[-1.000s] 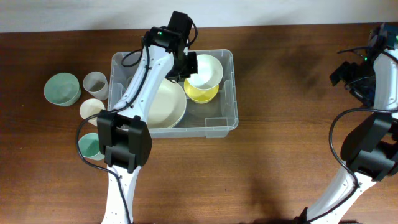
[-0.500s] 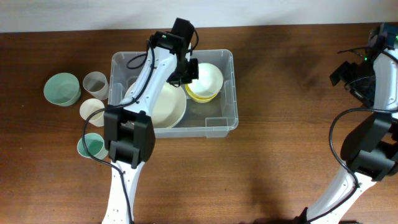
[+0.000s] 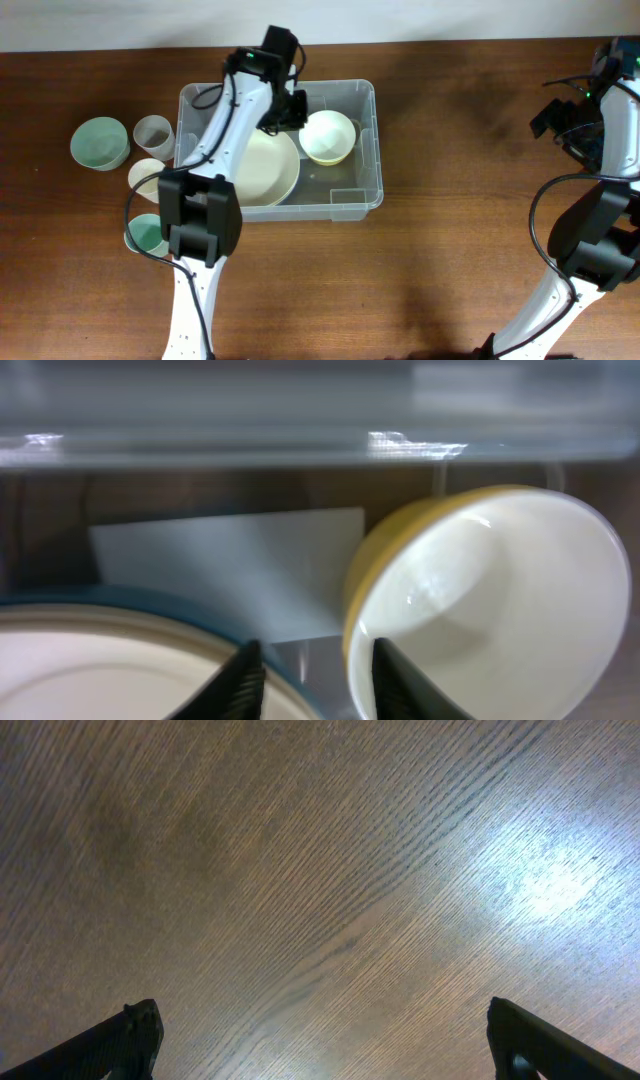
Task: Pack container
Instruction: 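Lower the white bowl onto the yellow bowl, release, withdraw left gripper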
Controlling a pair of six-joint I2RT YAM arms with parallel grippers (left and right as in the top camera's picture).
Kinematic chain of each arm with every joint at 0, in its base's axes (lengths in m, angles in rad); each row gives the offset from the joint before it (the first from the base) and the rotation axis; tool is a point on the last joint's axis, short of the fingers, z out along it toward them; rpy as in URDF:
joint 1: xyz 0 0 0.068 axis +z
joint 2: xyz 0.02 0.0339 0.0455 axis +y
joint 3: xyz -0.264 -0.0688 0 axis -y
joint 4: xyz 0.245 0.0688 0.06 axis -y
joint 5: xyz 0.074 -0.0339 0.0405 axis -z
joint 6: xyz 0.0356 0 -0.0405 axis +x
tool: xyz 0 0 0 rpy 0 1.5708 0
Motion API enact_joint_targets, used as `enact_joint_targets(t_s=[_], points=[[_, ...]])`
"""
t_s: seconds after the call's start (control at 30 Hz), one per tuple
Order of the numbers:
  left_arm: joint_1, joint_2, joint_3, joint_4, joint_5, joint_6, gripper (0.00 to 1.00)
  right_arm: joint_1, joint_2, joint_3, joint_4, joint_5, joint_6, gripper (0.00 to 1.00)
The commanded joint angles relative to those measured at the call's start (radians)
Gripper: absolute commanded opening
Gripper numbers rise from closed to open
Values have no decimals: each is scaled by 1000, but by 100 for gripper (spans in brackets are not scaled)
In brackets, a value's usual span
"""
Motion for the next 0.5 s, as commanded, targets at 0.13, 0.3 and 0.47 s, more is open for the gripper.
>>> enact_joint_targets(t_s=[0.13, 0.3, 0.47], points=[[102, 1, 286, -100, -8, 65, 73, 2, -14, -2, 0, 2, 2, 99], [204, 0, 560, -226, -84, 72, 99, 2, -14, -2, 0, 2, 2, 99], [399, 0, 774, -422, -217, -106, 99, 2, -14, -2, 0, 2, 2, 99]])
